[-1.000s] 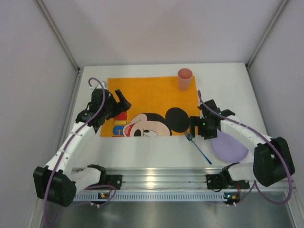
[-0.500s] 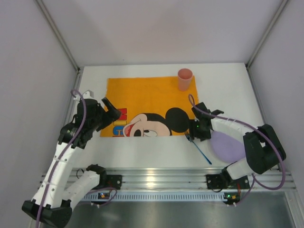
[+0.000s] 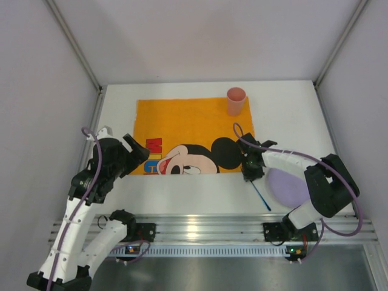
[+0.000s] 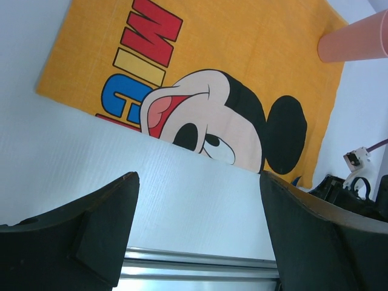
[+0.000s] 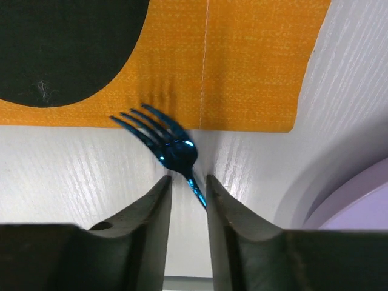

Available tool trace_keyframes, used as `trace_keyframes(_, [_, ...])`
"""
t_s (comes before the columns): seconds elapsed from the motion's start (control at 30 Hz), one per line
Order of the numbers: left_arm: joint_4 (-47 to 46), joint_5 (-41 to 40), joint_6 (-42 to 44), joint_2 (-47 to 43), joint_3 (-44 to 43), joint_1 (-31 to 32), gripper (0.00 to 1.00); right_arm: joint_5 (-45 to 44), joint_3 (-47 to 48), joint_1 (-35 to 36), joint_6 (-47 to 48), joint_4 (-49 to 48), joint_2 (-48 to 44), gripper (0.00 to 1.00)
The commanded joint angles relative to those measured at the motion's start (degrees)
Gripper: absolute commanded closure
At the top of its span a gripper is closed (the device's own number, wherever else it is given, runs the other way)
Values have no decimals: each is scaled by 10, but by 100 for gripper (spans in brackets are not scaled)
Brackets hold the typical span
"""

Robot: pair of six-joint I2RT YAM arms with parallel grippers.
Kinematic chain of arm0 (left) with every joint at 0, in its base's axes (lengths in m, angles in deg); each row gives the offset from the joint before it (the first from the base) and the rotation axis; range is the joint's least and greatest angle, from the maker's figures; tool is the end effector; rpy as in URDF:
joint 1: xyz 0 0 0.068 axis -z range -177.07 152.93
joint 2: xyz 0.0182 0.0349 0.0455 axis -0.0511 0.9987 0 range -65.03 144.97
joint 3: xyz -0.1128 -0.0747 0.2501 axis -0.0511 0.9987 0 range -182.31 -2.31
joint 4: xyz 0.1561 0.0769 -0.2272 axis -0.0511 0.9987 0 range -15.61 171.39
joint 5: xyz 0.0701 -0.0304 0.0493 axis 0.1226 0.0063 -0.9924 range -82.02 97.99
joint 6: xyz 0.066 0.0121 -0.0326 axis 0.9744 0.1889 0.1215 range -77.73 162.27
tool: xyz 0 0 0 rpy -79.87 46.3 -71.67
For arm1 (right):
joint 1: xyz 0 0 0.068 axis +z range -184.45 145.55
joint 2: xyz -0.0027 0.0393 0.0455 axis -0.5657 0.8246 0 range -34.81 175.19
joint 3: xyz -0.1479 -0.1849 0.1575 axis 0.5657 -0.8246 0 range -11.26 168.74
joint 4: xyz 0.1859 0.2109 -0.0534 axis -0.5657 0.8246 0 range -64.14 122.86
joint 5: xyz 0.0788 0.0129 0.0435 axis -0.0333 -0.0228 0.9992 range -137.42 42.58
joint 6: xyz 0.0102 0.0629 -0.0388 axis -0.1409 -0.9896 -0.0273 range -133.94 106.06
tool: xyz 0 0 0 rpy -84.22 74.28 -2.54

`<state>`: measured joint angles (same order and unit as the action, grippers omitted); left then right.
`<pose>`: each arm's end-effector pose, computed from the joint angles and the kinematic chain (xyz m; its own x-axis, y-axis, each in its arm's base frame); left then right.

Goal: Set the dinner table for one person

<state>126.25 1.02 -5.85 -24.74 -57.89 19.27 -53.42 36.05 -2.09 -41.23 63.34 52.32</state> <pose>0.1602 -0.0391 0.3401 -0.5201 -0.6176 -0.5899 -0.3016 0.7790 -0.5497 0.2425 0.1458 0.1285 -0.9675 -0.0733 -0.2422 -0.0780 0.9969 0.0102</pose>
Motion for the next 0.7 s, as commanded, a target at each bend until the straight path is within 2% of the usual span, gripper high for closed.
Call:
trace_keyframes(0.0, [7, -2, -5, -4, 15, 1, 14, 19, -9, 26, -29, -17, 30, 73])
trace_keyframes(0.03, [2, -2, -2, -3, 20, 0, 14, 16, -11, 26, -30, -17, 28, 81])
trace_keyframes(0.1, [-8, 3, 3, 1, 31, 1, 15, 13, -15, 26, -30, -19, 26, 88])
trace_keyframes(0.17, [-19, 8, 14, 14, 35, 1, 14, 20, -28, 28, -32, -24, 18, 100])
trace_keyframes(0.3, [-24, 14, 43, 42, 27, 1, 14, 33, -41, 31, -48, -27, -7, 100])
trace_keyframes(0.4, [-20, 13, 57, 64, 6, 1, 14, 39, -15, 33, -62, 4, -51, 100])
trace_keyframes(0.53, [-13, 11, 77, 88, -24, 1, 14, 42, 89, 39, -72, 64, -114, 100])
trace_keyframes(0.67, [-36, 25, 90, 97, -21, 1, 14, 54, 202, 40, -79, 95, -92, 100])
